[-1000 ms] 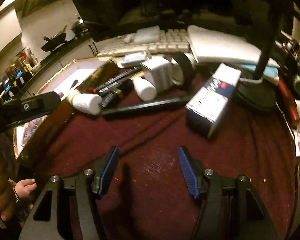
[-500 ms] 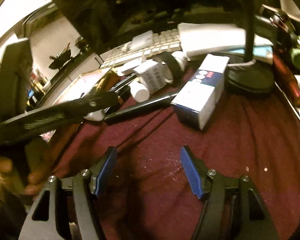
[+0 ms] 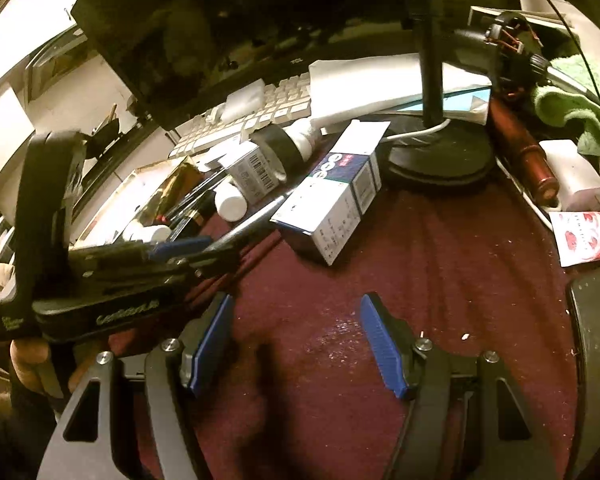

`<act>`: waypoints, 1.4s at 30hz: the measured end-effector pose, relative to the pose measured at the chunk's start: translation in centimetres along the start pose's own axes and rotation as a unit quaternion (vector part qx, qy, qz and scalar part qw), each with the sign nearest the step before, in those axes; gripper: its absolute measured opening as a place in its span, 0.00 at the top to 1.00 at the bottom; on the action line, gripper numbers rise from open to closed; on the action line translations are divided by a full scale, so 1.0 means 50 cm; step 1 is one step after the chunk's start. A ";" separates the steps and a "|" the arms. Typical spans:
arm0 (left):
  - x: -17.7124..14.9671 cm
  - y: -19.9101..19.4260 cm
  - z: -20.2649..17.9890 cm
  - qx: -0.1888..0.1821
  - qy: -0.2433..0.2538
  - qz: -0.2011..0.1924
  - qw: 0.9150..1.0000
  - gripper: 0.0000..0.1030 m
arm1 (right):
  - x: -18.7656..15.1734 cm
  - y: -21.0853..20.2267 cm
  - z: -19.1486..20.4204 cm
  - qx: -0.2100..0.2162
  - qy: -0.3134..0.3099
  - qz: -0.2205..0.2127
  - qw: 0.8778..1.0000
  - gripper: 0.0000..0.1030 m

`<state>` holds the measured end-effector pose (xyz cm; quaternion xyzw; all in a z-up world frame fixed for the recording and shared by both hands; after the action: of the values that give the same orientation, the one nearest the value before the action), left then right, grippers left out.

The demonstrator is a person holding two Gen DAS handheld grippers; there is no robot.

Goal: Organize objects
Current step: 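Grasp a black marker with the left tool while the right tool grasps the white printed box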

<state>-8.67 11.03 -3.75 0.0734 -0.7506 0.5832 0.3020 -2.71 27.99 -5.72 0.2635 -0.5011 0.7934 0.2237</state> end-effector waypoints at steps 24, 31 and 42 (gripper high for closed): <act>-0.128 -0.098 0.056 -0.011 -0.094 -0.037 0.995 0.85 | 0.133 0.058 0.001 -0.089 0.021 -0.019 0.996 0.36; -0.135 -0.104 0.064 -0.024 -0.102 -0.041 0.994 0.85 | 0.111 0.087 -0.010 -0.127 0.015 0.007 0.992 0.53; -0.140 -0.109 0.071 -0.035 -0.107 -0.035 0.993 0.85 | 0.043 0.016 0.020 -0.087 -0.005 0.003 0.996 0.65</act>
<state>-1.81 4.40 -3.50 0.1513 -0.7954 0.5345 0.2422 -4.66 26.95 -4.50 0.2449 -0.5703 0.7462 0.2408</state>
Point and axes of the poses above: each gripper's, at about its wrist camera, not at the fingertips, and y roughly the way its jaws point, z to its left, x to its top, the point moved 4 cm from there along y, roughly the way its jaws point, and after that the axes turned 3 degrees about -y, right-handed, at the moved point
